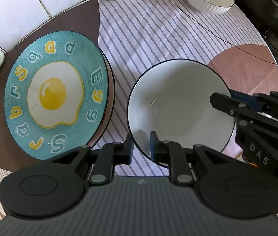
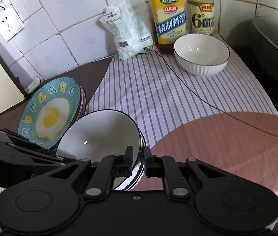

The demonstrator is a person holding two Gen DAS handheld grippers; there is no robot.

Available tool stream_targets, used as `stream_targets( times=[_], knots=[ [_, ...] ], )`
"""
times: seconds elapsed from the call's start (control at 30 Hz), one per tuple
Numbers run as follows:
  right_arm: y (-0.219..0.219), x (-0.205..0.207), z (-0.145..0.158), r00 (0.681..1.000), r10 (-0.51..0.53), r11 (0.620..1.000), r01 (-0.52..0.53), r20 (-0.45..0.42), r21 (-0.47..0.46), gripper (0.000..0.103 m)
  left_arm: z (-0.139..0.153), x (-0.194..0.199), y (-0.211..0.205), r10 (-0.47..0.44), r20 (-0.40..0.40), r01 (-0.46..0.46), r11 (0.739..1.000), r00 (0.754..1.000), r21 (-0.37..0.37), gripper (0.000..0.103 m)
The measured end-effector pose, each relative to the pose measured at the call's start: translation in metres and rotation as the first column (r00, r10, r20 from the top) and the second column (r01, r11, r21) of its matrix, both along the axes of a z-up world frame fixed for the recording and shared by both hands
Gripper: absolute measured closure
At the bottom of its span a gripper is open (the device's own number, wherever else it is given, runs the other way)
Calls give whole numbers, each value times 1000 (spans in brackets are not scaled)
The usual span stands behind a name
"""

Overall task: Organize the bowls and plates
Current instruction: 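Carry the second bowl with both tools and lower it into the first bowl, then open both tools and reach toward the third white bowl by the bottles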

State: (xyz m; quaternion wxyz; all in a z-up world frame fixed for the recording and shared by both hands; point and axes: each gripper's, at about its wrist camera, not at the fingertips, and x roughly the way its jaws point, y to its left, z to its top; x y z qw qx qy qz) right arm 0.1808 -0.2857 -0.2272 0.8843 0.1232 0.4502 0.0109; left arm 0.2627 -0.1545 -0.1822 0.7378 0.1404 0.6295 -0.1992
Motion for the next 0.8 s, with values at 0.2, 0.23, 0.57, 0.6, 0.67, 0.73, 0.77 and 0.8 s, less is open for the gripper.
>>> stream_targets(
  times=[0.2, 0.23, 0.57, 0.6, 0.67, 0.73, 0.77, 0.8],
  knots=[
    [-3, 3, 1, 1000, 9, 1000, -9, 0, 8, 86, 1, 4, -1, -2, -21, 2, 1000, 1000, 1, 82],
    [-3, 3, 4, 1000, 18, 1000, -18, 6, 4, 86, 4, 5, 0, 1, -25, -1, 1000, 1000, -8, 80],
    [-22, -13, 44, 981, 42, 996, -55, 188, 69, 67, 55, 20, 21, 165, -15, -166, 976, 986, -142, 74],
    [-25, -14, 48, 978, 52, 996, -67, 203, 65, 67, 62, 21, 22, 178, -11, -177, 972, 984, -155, 74],
    [-32, -17, 58, 969, 72, 995, -86, 235, 53, 66, 76, 23, 21, 194, -8, -192, 964, 981, -183, 74],
    [-42, -19, 67, 962, 84, 994, -98, 259, 43, 66, 88, 24, 17, 210, -6, -207, 954, 978, -218, 74],
    [-47, -20, 72, 958, 93, 994, -106, 272, 32, 66, 93, 26, 14, 220, -5, -215, 949, 976, -232, 74],
    [-53, -21, 76, 953, 105, 993, -115, 285, 18, 65, 99, 27, 11, 231, 0, -224, 943, 973, -246, 74]
  ],
)
